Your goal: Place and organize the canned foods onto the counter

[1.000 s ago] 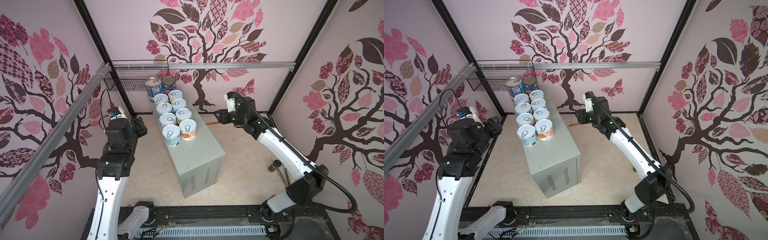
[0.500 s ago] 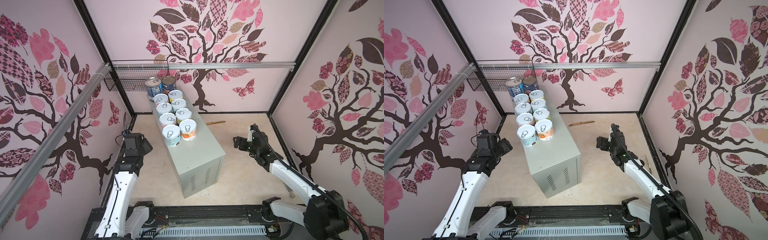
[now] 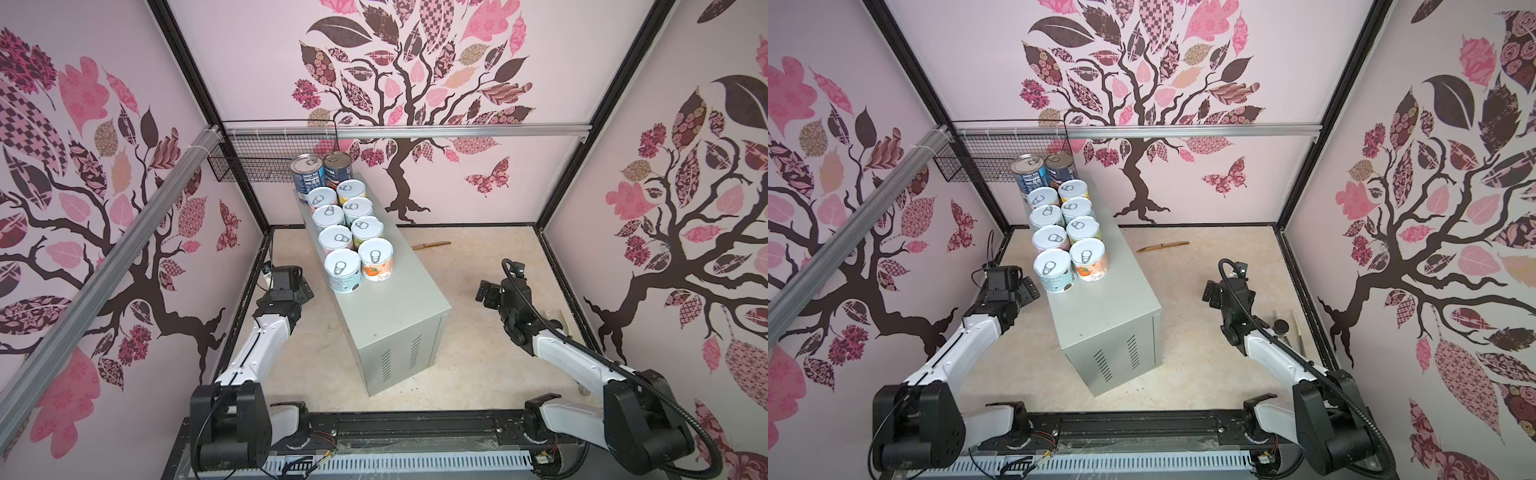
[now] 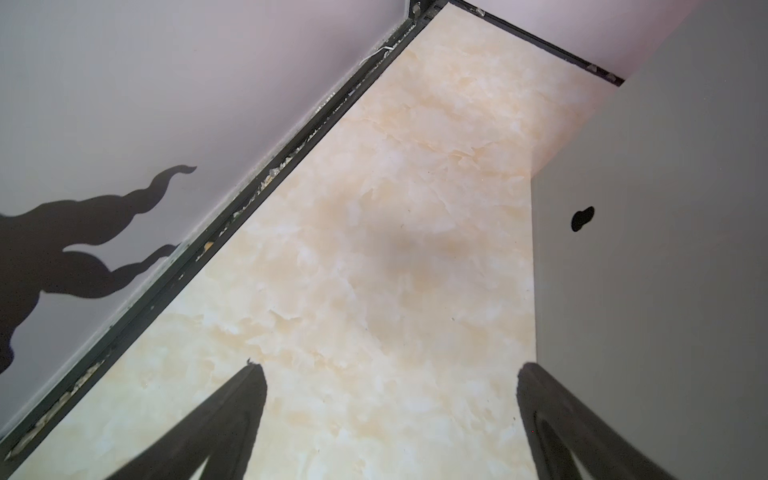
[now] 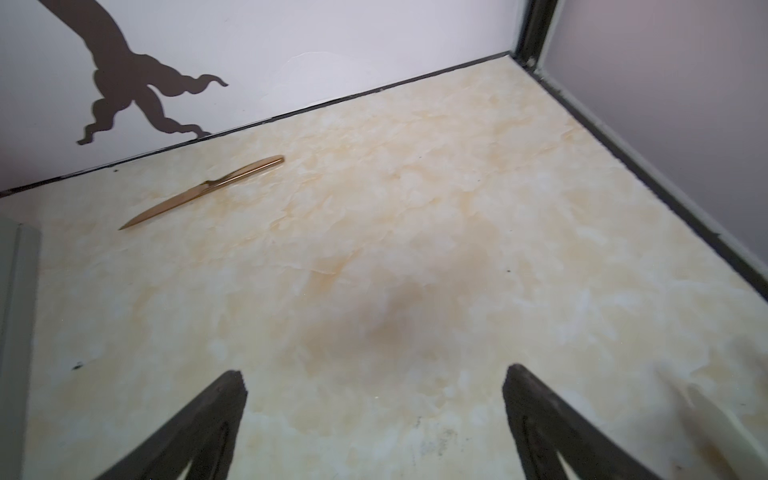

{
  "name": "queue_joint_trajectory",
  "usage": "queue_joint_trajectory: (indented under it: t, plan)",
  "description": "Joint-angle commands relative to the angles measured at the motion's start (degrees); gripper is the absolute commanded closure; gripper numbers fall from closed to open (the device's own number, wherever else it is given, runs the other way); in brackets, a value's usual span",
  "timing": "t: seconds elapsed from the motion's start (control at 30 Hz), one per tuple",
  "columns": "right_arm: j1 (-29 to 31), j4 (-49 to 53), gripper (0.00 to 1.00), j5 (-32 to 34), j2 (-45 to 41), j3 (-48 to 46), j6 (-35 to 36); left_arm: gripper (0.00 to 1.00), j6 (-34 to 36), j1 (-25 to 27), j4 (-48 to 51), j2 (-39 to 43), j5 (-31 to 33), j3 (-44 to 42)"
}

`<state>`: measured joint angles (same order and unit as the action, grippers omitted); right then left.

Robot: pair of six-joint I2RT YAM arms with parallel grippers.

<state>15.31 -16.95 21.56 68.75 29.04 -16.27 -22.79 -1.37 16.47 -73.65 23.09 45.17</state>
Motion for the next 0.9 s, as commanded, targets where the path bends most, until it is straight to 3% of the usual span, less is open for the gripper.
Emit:
queue_joint_trajectory:
  t: [0.0,0.13,0.3,0.37,0.5,0.63,0.87]
  plan:
    - [0.1,-12.3,0.00,6.1,0.8,-2.8,6.2,0.02,4.3,-0.1,-10.1,-5.3,2.5,-0.6]
    - [0.1,-23.6,0.00,5.7,4.0,-5.5,9.3,0.02,8.1,-0.1,-18.3,-9.9,1.6,-1.1]
    - [0.1,-26.8,0.00,7.2,9.8,-2.5,11.7,0.02,11.9,-0.1,-25.1,-14.8,-0.7,-0.7]
    - [0.1,-29.5,0.00,8.4,12.1,-2.1,13.0,0.02,12.8,-0.2,-28.4,-16.9,1.1,-0.5]
    - [0.1,-30.4,0.00,9.2,14.4,-0.5,13.8,0.02,10.2,-2.8,-31.9,-19.7,-2.0,-2.7]
    - [0.1,-36.1,0.00,9.5,16.0,-1.2,14.2,0.02,11.0,-2.7,-34.5,-18.8,-3.7,-4.6]
    - [0.1,-35.3,0.00,10.2,12.1,-4.4,13.3,0.02,10.2,-1.6,-41.7,-11.4,-0.8,-13.2]
